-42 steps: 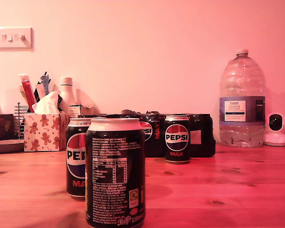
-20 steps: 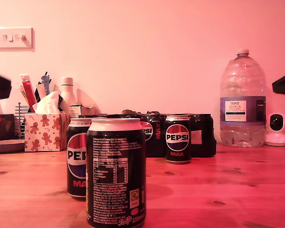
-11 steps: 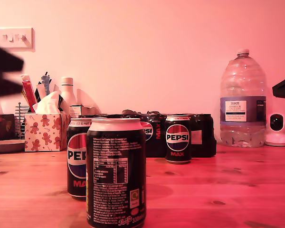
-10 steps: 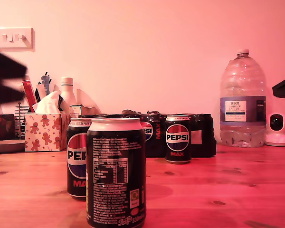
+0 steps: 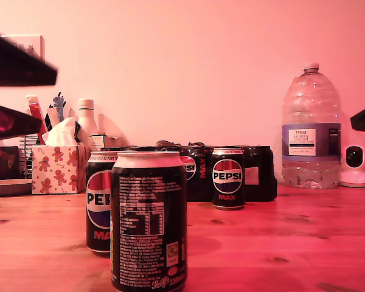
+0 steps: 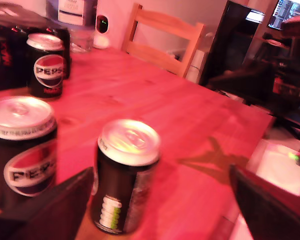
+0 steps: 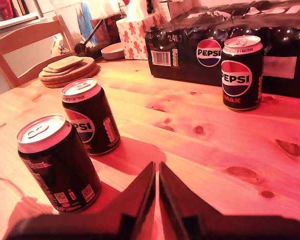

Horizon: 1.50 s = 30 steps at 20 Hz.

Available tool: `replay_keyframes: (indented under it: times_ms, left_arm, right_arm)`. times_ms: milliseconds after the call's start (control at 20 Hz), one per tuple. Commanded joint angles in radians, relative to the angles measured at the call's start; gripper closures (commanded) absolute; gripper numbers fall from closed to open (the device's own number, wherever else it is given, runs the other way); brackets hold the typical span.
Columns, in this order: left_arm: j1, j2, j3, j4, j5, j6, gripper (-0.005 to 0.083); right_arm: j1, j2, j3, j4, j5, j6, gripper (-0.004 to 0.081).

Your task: Stack up the Pepsi cans on top of each other

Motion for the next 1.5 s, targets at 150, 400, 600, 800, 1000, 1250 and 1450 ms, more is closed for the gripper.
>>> replay_keyframes:
  times_ms: [150,400,600,800,1000,1250,1450]
  left_arm:
    - [-0.017,0.081,-0.012,0.075,-0.045,-0.095,-0.0019]
    - [-0.022,0.232,-0.012,0.179,-0.049,-0.021,-0.0019]
    - [-0.022,0.415,-0.011,0.362,-0.049,0.003,-0.0019]
    - [-0.022,0.606,-0.01,0.492,-0.056,0.003,-0.0019]
    - [-0.021,0.762,0.016,0.616,-0.061,0.003,-0.0019]
    - [-0.021,0.964,0.143,0.62,-0.077,0.037,-0.0019]
    - [-0.021,1.121,0.239,0.62,-0.082,0.038,-0.0019]
  right_arm:
    - [0.004,0.01,0.006,0.0,0.021,0.002,0.0783]
    - [0.004,0.01,0.006,0.001,0.024,-0.003,0.0783]
    - [0.004,0.01,0.006,0.001,0.027,-0.014,0.0783]
    - [0.004,0.01,0.006,0.001,0.027,-0.014,0.0783]
    - [0.004,0.01,0.006,0.001,0.027,-0.015,0.0783]
    - [0.004,0.01,0.006,0.001,0.027,-0.015,0.0783]
    - [0.004,0.01,0.006,0.001,0.027,-0.015,0.0783]
